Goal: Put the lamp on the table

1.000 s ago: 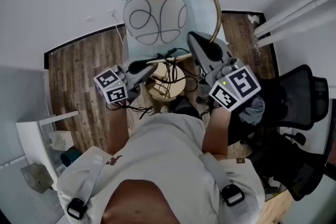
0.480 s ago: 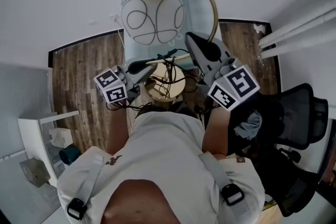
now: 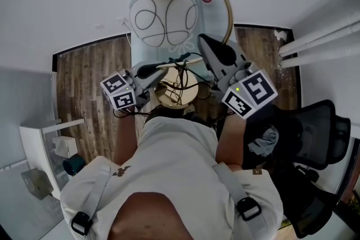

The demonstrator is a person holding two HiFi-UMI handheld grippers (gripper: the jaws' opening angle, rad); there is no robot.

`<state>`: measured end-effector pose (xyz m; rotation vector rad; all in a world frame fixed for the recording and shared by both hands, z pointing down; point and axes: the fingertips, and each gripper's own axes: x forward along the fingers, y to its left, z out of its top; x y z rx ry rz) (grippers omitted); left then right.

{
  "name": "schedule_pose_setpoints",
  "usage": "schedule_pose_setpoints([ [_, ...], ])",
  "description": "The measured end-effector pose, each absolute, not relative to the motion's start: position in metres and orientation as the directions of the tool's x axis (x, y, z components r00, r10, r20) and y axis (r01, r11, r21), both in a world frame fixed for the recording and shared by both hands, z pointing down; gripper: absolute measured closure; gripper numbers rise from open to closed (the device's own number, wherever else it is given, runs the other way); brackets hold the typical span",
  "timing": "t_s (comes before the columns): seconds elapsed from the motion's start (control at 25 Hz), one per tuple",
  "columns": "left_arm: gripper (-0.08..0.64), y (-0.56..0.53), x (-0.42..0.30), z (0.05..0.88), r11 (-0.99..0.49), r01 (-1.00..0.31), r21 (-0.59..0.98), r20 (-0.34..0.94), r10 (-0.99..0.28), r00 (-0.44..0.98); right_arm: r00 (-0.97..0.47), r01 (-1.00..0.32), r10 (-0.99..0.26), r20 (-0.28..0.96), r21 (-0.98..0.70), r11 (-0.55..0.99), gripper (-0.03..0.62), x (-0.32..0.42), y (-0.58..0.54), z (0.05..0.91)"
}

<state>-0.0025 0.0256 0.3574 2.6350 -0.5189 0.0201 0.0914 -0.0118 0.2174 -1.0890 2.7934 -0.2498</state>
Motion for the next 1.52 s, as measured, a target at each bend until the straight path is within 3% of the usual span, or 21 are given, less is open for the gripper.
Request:
schedule_pose_setpoints([
  [0.52,0.534,-0.068,0.01,0.365,-0.845,-0.31,0.435,0.088,-0.302,0.949,-0.692,-0.704,-0.721,-0.038,-0.188,0.685,0.591,0.102,-0.1,0.227],
  [1.16,0.535,-0.209,0.011,0.414,-0.823,-0.281,0.494,0.104,-0.264,0.959,-0.656,-0.746,-0.751,0.077,-0.222,0.628,0.591,0.1,-0.256,0.274],
  [1.52,0.535,-0.219,0.013,0.422,-0.834,-0.295,0.466,0.126,-0.268,0.955,-0.644,-0.754,-0.762,0.073,-0.231,0.615,0.592,0.101,-0.266,0.278],
])
